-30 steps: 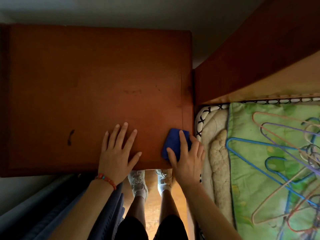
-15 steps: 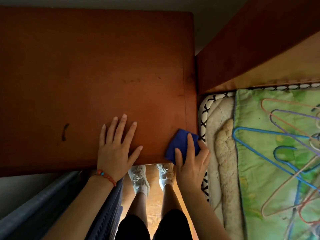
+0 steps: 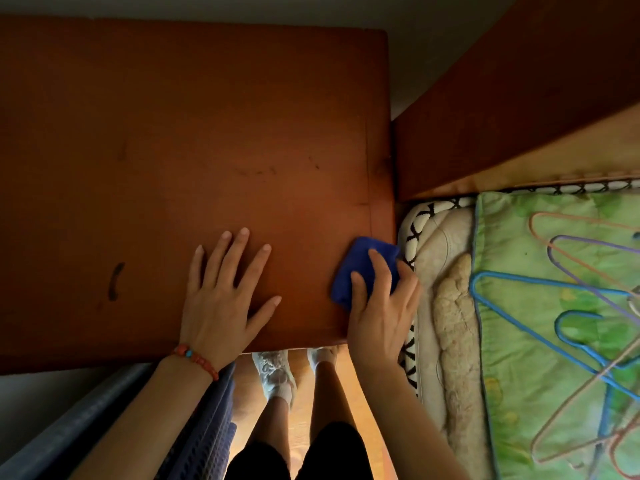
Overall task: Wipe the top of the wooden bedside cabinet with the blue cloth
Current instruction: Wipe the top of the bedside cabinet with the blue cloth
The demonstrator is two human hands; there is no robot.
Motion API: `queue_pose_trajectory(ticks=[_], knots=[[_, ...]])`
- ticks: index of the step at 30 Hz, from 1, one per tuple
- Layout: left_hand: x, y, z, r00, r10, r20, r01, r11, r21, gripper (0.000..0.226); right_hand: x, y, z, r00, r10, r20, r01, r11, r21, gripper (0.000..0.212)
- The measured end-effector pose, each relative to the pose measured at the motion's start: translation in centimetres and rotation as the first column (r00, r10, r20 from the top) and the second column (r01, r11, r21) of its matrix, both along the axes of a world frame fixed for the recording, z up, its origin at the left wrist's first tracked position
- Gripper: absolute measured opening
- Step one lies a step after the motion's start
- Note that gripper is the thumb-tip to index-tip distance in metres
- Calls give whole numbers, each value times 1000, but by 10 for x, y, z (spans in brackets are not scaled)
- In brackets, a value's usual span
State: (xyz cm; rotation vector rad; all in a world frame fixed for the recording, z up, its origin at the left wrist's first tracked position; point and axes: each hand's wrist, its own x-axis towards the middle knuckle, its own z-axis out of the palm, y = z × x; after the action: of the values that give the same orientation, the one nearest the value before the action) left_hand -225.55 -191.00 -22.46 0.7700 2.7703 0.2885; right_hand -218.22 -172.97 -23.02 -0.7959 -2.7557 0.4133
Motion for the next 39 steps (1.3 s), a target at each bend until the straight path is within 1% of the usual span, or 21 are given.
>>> queue_pose_trajectory(ticks=[3,6,8,10,12,15,18,20,24,26,28,30,32,35,37,39], knots=[[-27,7,-2,1000,6,-24,-6,1000,7,65,-51,19,-5,995,73,-70,-71,997,39,27],[-56,15,-5,998,21,-55,-21,1000,1,65,-101,30,-8,992,36,-124,-23,994,105,29],[-67,18,-7,998,34,-56,-34,999,-1,64,-92,23,-7,996,31,-83,-21,994,109,35],[-69,21,-7,998,44,-53,-45,999,-1,63,-64,12,-2,998,69,12,-70,991,111,45],[-68,22,-7,998,51,-47,-51,999,1,63,-51,9,0,992,97,78,-107,984,139,49],[-68,22,-8,998,52,-47,-52,999,1,63,-93,17,-4,993,89,81,-103,975,195,48],[-69,22,-7,997,66,-40,-66,998,0,62,-147,23,-5,997,18,80,-34,978,204,52],[-68,22,-7,997,64,-30,-64,998,0,62,-147,21,-2,995,-4,97,-14,983,183,56],[-69,22,-6,998,65,-10,-64,998,2,62,-108,14,3,986,71,154,-98,979,177,60],[-69,22,-6,998,63,-6,-63,998,2,62,-125,21,1,985,91,150,-117,976,181,59],[-69,22,-6,998,69,1,-69,998,0,62,-164,29,1,989,76,125,-94,986,138,62],[-69,23,-6,997,74,3,-74,997,1,61,-194,35,1,995,40,90,-45,997,61,63],[-69,22,-6,997,71,-2,-71,997,10,60,-192,34,2,997,20,77,-22,999,32,62],[-69,22,-5,997,75,0,-75,997,20,60,-156,24,6,997,51,60,-52,999,17,58],[-71,23,-5,997,72,6,-72,997,23,59,-154,24,6,998,45,32,-43,997,-65,58],[-75,23,-5,998,64,0,-64,997,35,59,-180,28,9,1000,-8,24,12,984,-176,60]])
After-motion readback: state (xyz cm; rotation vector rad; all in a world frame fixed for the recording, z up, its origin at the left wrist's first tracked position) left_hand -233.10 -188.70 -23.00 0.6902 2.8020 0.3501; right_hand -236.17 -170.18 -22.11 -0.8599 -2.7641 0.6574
